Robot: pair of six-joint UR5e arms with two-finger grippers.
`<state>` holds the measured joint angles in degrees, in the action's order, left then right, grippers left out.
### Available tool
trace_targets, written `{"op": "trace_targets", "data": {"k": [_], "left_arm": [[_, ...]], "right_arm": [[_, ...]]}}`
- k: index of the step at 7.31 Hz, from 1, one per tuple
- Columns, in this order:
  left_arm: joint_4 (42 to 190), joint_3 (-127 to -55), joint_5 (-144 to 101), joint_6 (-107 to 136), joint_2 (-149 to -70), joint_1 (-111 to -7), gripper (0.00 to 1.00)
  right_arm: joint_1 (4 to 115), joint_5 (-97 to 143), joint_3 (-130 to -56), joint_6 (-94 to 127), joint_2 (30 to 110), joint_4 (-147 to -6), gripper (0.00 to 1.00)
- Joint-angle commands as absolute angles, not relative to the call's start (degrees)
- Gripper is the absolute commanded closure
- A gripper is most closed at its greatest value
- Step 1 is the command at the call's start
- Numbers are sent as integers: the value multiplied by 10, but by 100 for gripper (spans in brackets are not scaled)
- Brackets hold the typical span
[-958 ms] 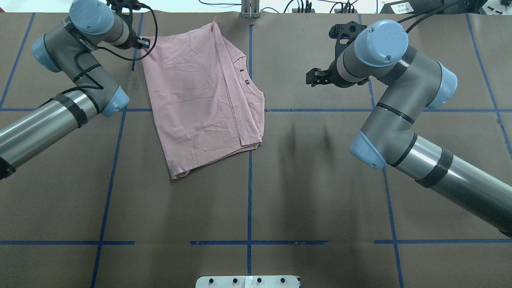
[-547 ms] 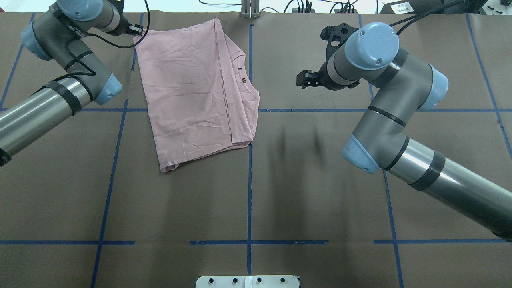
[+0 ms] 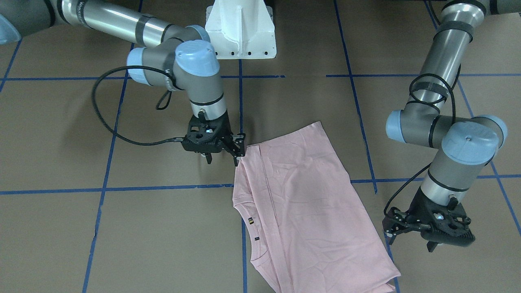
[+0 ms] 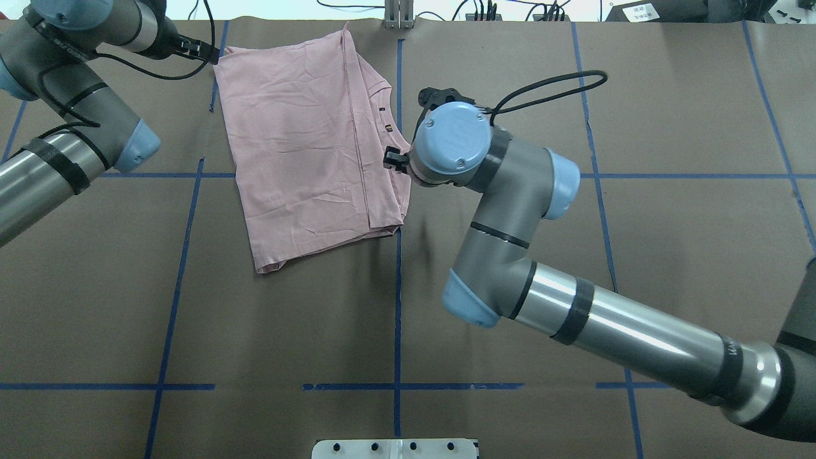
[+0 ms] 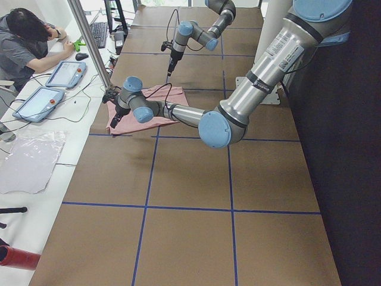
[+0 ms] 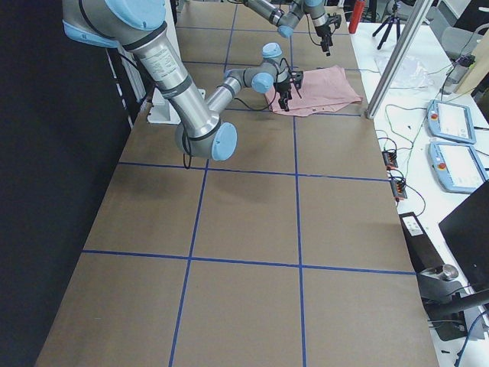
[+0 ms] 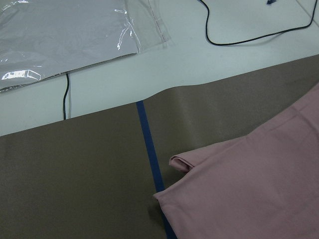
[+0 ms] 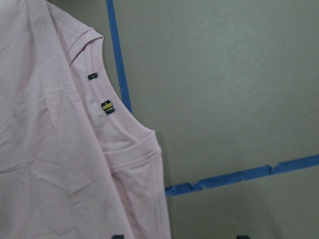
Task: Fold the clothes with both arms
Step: 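Move the right gripper to the shirt's near corner while the left holds the far edge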
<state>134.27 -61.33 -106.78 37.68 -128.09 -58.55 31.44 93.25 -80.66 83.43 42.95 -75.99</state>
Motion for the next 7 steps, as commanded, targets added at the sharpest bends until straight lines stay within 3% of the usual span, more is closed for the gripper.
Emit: {"op": "trace_targets", "data": {"k": [1, 3, 7], "left_arm": [[1342, -636, -1070, 381, -1270, -581, 0], [1342, -647, -1069, 381, -1261, -578, 0], [1342, -646, -1069, 381, -1260, -578, 0]], "right_arm": [[289, 902, -733, 856, 384, -761, 27], [273, 883, -729, 856, 385, -761, 37], [263, 877, -723, 856, 390, -762, 42]]}}
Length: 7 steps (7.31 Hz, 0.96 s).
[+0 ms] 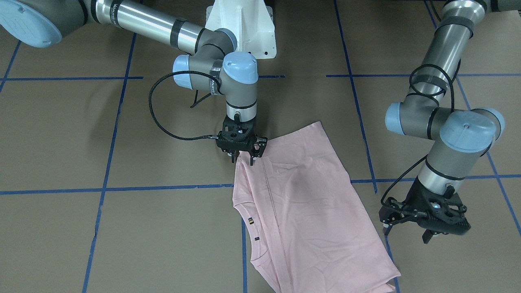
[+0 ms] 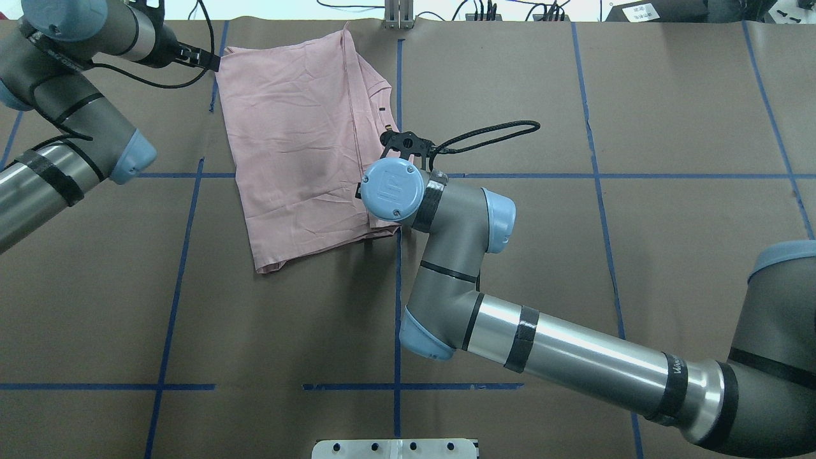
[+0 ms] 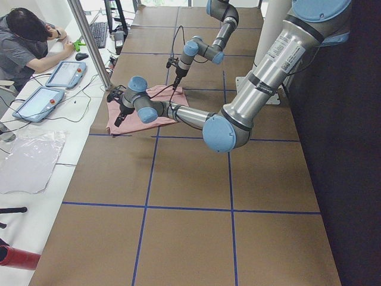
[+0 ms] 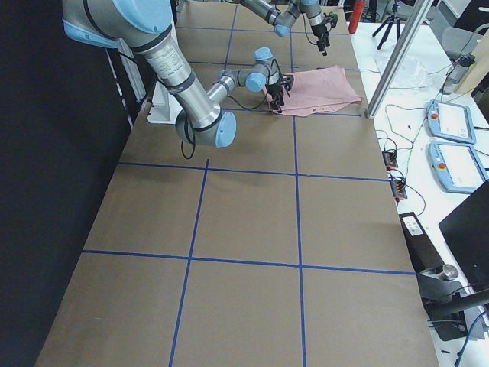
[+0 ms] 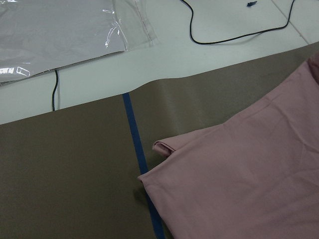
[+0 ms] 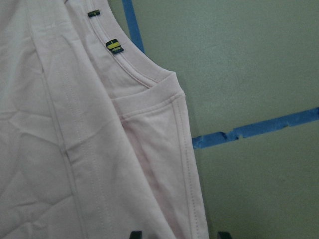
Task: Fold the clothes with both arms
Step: 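Move the right gripper to the shirt's near corner while the left holds the far edge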
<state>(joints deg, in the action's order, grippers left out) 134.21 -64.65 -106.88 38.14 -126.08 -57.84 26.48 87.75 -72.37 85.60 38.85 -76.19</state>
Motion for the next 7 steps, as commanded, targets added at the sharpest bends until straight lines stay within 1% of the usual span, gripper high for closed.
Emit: {"op": "trace_targets", "data": {"k": [1, 2, 3, 4, 7], "left_arm": [[1342, -647, -1069, 381, -1260, -578, 0], [1342, -647, -1069, 381, -1258, -578, 0], [1343, -648, -1069, 381, -1257, -578, 0], [1343, -648, -1069, 381, -1257, -578, 0], [1342, -649, -1070, 381, -1257, -578, 0]], "right_arm": [[262, 877, -723, 860, 389, -762, 53], [262, 877, -723, 864, 389, -762, 69], [259, 871, -723, 864, 389, -761, 94], [259, 866, -723, 863, 389, -762, 100], [262, 865, -736, 858, 392, -769, 100]]}}
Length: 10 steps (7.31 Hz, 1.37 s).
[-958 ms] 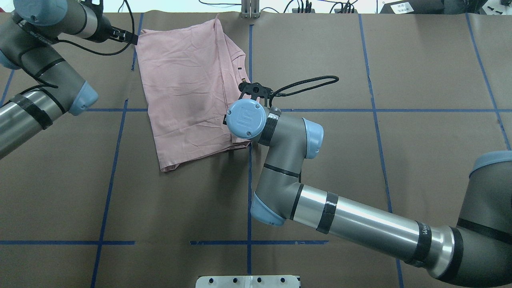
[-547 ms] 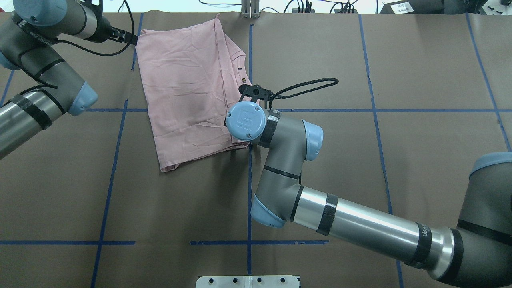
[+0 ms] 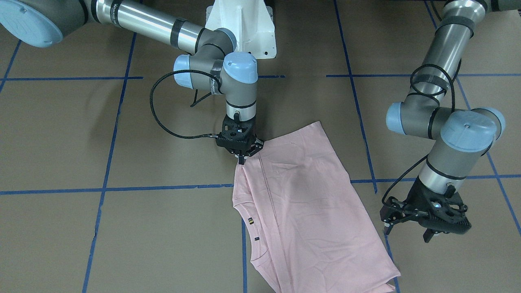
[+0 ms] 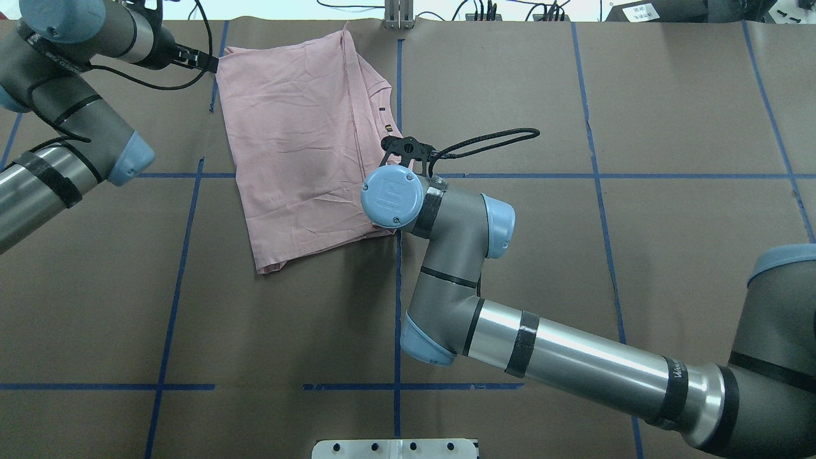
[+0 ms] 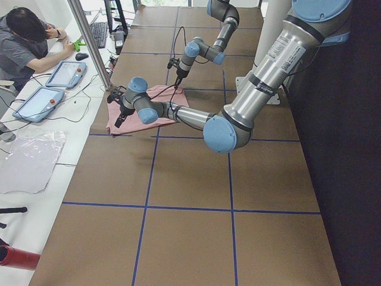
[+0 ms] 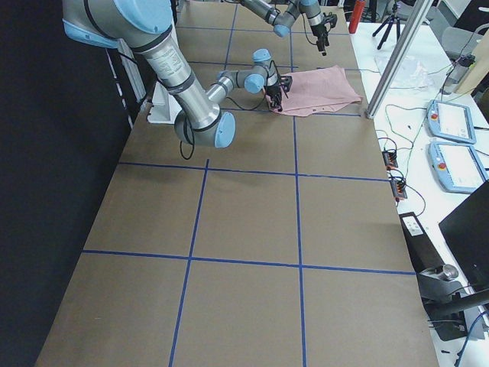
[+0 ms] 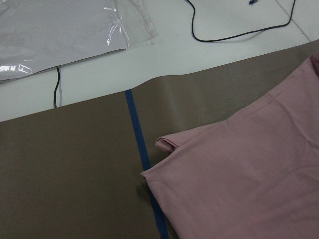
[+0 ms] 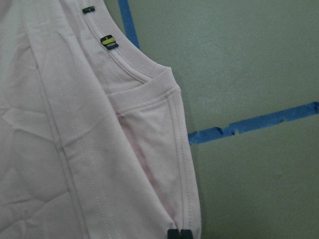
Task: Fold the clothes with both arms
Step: 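Move the right gripper to the shirt's near corner while the left holds the far edge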
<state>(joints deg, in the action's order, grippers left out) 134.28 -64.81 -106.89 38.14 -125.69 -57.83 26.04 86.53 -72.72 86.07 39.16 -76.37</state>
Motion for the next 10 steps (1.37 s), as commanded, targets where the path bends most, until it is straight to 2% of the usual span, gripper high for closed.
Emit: {"op": "trace_targets", "data": {"k": [1, 4, 5, 7, 8, 10], "left_arm": [[1342, -653, -1070, 381, -1258, -578, 0], [1327, -690, -1071, 416, -1253, -570, 0], [1309, -723, -1071, 435, -1245, -553, 0], [1244, -803, -1072, 516, -1242, -518, 0], [1215, -877, -1083, 583, -1212, -472, 0], [1139, -1085, -1071, 703, -1108, -351, 0]], "right_arm": [[262, 867, -772, 858, 405, -796, 100], [203, 808, -1020, 862, 586, -832, 100], [162, 779, -1073, 874, 621, -854, 100], [98, 721, -1085, 910, 634, -856, 100], [88, 716, -1085, 915, 635, -856, 100], [87, 716, -1090, 914, 635, -856, 100]]}}
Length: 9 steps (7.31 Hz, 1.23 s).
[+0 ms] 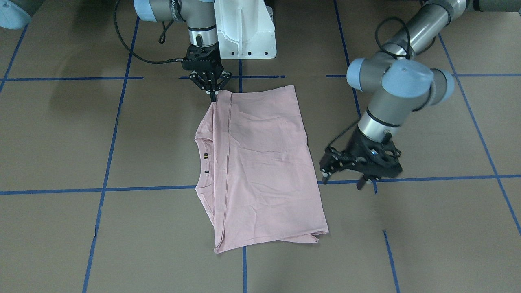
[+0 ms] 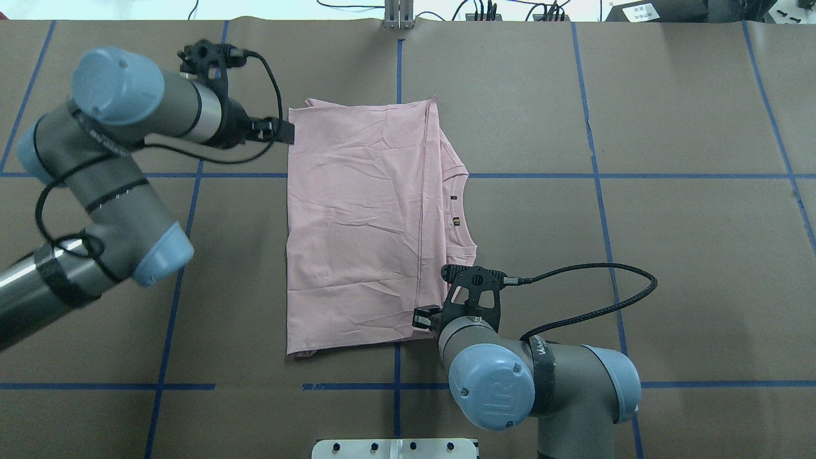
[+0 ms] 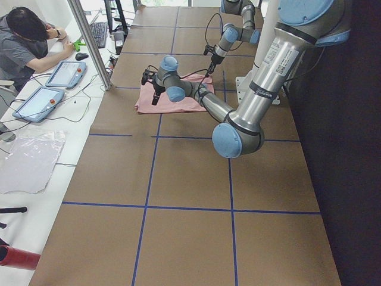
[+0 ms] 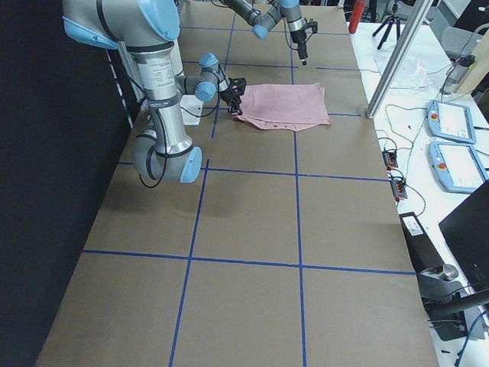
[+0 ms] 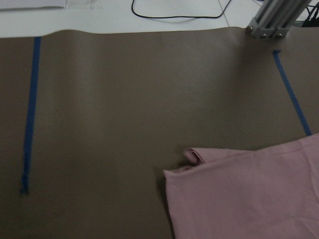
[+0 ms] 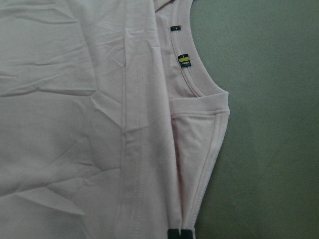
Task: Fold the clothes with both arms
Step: 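Move the right gripper to the shirt's near corner while the left holds the far edge, then lower both grippers to the folded shirt's edge nearest the robot and grasp it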
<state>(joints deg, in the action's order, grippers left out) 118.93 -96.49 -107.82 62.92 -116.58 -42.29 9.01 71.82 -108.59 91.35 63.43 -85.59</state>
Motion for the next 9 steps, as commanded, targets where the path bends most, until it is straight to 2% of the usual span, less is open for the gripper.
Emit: {"op": "trace_targets", "data": {"k": [1, 2, 4, 5, 7, 9], "left_arm": [[1109, -1152, -1024, 776, -1074, -285, 0], [1107, -1167, -973, 854, -1063, -220, 0], [1104, -1135, -896, 965, -1061, -144, 38], [1104, -1117, -895, 980, -1063, -129, 45], [1104, -1105, -895, 980, -1062, -127, 46], [1104, -1104, -894, 976, -1060, -127, 44]], "right_arm": [[88, 716, -1092, 914, 635, -856, 100], [88, 716, -1092, 914, 635, -856, 100], [88, 716, -1092, 914, 635, -856, 100], [88, 716, -1092, 914, 635, -856, 100], [88, 716, -1092, 914, 635, -856, 100], [88, 716, -1092, 914, 635, -856, 100]]}}
